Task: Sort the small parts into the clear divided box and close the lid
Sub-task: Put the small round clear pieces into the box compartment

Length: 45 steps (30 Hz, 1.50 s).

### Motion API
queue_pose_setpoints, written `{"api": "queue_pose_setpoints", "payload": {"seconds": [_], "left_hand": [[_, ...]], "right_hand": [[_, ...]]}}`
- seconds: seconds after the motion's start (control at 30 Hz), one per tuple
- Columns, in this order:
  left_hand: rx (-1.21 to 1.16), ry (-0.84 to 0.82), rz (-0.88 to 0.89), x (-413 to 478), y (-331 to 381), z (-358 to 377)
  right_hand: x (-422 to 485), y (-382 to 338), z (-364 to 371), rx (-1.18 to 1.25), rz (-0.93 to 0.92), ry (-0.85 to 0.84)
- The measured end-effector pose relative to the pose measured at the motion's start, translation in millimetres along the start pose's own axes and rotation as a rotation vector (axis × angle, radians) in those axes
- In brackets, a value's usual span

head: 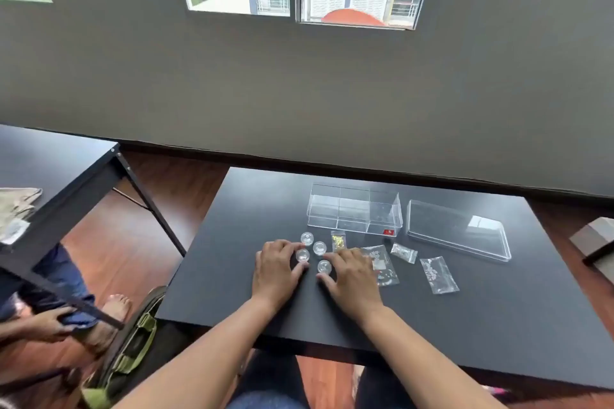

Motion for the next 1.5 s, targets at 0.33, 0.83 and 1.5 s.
{"api": "queue_pose_setpoints", "payload": {"seconds": [0.33,0.83,1.5], "left_hand": [[-0.044,-0.005,-0.002,7.7,-3.4,-11.0],[0.001,-0.043,0.198,108.5,71.0,-41.9],[0.382,-0.231,0.371,159.5,83.3,-8.1]], "right_hand": [[3.3,-3.7,3.4,0.003,-0.001,0.021],[-4.5,23.4,-20.9,0.311,0.045,0.196],[4.1,58.4,-54.1,0.488,0.150,0.302]]}}
Point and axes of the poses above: each hand's wrist, its own x-axis towards the middle knuckle, its own z-axis out of the palm, y = z × x, the point moved 6 cm from there along x, towards the middle knuckle, and after that the axes turned 2 degrees about -z, right-handed, at the moved point
